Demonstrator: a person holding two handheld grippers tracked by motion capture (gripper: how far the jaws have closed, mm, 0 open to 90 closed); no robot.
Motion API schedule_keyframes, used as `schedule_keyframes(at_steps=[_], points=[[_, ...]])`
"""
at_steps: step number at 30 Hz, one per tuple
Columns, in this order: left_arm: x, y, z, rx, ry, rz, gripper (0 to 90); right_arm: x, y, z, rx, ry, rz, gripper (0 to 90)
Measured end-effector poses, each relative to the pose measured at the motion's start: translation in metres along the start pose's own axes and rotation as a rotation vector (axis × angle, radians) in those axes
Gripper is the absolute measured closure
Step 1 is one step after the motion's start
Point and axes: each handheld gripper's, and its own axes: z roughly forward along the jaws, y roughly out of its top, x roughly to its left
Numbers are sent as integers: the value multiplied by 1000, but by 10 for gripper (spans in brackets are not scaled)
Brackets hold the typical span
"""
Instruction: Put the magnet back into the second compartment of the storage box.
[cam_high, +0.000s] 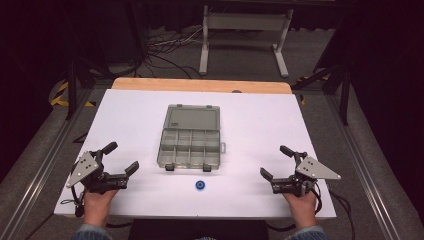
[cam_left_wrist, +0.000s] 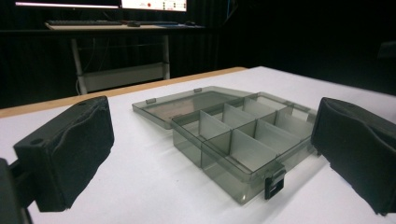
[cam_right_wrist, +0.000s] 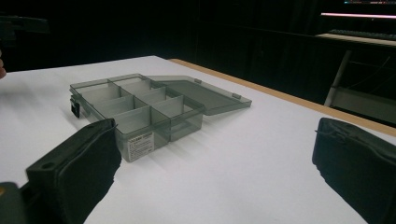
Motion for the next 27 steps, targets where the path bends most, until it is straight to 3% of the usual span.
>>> schedule_keyframes(at_steps=[4,10,18,27], points=[[-3,2,2,14,-20,27,5,0,0,-1,-4,0,-5,13],[-3,3,0,-35,-34,11,5,-2,0,-1,-5,0,-1,13],[-5,4,-1,-40,-23,26,5,-2,0,-2,-7,1,4,13],[-6,7,2,-40,-64,7,12,-2,0,-2,-10,6,3,13]])
